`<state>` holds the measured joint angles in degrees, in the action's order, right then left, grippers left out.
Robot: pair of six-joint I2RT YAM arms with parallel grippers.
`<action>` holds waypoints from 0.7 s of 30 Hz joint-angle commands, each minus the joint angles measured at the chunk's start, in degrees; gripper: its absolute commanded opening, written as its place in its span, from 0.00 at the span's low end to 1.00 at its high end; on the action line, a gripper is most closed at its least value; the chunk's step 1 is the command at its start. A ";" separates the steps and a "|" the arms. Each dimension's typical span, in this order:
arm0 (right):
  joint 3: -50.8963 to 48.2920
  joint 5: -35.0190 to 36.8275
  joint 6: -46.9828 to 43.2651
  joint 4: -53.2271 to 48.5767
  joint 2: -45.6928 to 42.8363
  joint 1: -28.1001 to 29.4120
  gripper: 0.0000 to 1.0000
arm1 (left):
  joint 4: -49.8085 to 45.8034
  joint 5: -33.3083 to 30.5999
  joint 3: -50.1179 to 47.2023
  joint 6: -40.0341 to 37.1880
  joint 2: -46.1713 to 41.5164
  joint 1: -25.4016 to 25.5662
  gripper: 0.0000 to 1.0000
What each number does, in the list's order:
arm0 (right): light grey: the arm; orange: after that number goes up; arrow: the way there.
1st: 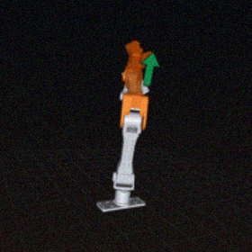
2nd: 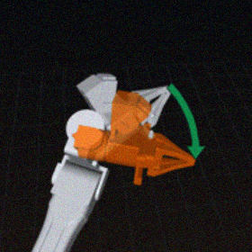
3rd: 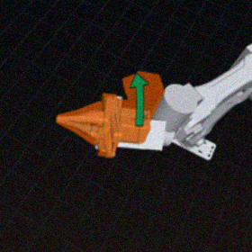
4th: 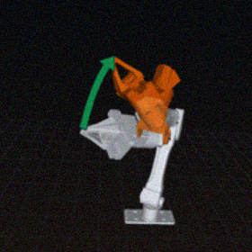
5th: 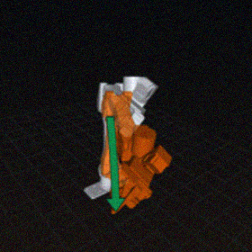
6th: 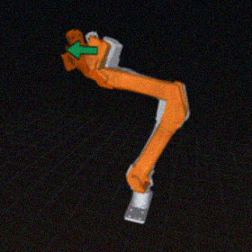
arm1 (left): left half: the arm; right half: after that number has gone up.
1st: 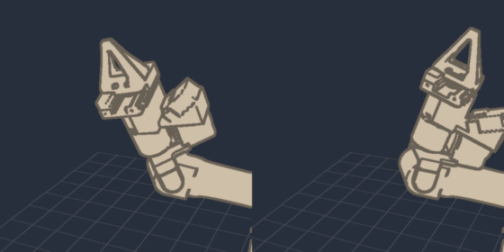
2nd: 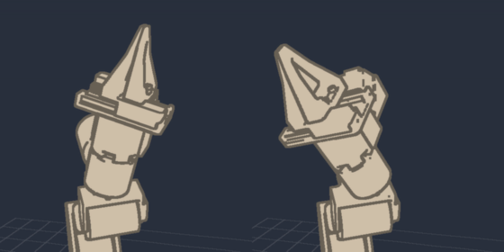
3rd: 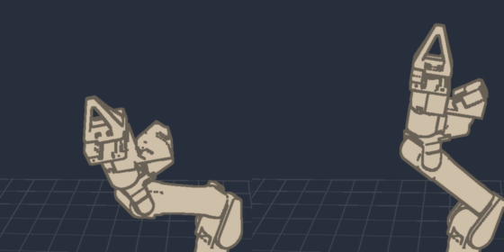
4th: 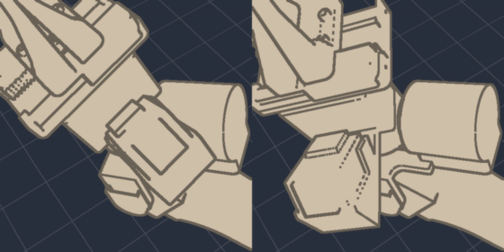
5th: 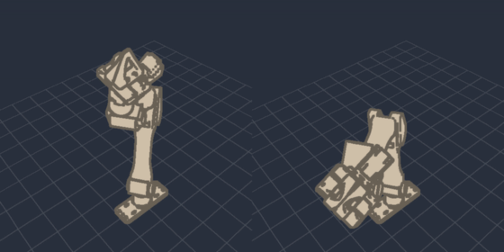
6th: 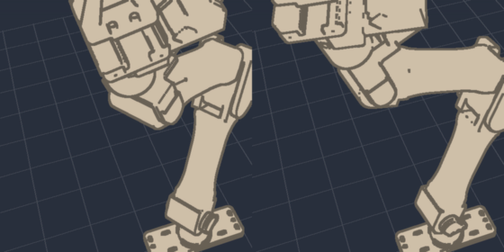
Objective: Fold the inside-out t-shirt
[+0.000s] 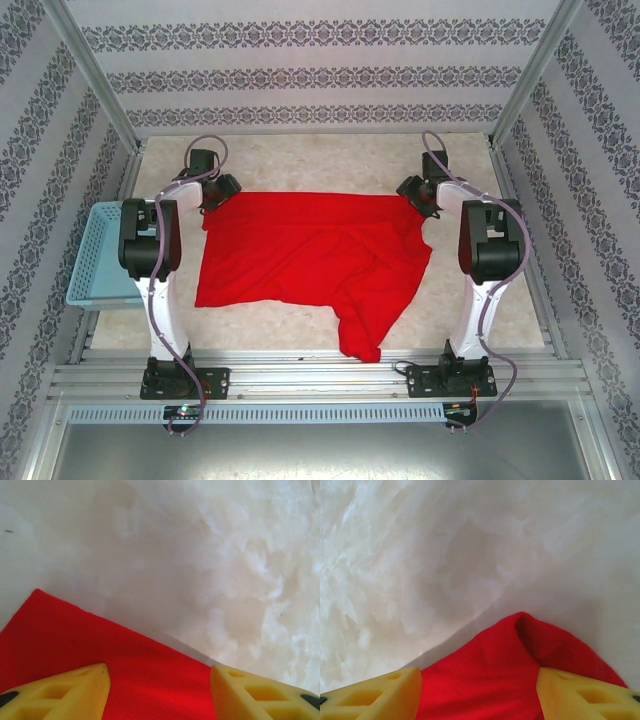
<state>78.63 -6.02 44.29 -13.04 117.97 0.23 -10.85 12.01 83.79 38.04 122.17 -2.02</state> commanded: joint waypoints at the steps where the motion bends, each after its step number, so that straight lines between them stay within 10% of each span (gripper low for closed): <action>1: 1.50 0.42 -0.90 -0.43 0.92 -0.85 0.64 | -2.26 -1.94 -1.41 1.66 0.40 -1.64 0.57; 21: -8.63 2.75 -14.86 -8.92 -12.27 12.00 0.65 | -8.14 0.06 -2.38 -3.95 -7.08 3.25 0.63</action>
<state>70.94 -5.41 31.22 -18.31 104.29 11.97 -18.00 11.79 82.65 34.92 115.44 1.41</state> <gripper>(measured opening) 0.649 0.629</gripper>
